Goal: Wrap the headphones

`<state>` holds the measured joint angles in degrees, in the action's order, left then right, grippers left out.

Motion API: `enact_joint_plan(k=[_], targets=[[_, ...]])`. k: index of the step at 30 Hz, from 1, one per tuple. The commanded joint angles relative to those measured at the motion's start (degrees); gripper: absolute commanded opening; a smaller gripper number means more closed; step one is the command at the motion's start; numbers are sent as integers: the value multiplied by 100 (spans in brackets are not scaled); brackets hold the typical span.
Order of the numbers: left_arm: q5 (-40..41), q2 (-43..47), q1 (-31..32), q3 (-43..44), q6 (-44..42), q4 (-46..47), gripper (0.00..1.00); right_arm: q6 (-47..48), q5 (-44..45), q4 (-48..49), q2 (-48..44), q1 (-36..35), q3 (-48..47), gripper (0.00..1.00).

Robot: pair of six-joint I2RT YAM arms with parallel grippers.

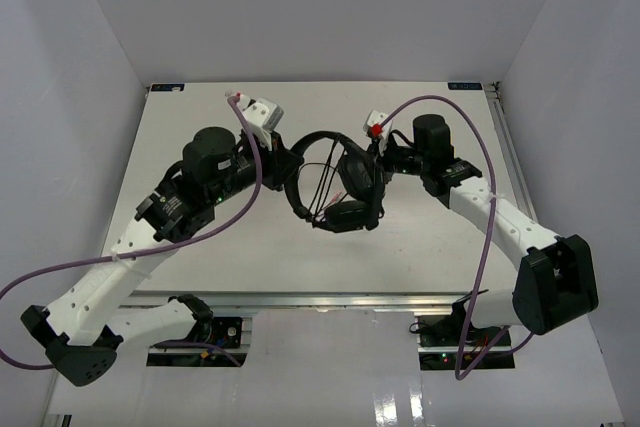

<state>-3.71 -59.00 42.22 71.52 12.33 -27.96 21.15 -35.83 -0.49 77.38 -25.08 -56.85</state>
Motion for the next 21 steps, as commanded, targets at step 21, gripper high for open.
enact_joint_plan(k=[21], targets=[[3485,-1627,4,2942,2077,1792,0,-4622,-3051,5437,-470,-433,2012,8]])
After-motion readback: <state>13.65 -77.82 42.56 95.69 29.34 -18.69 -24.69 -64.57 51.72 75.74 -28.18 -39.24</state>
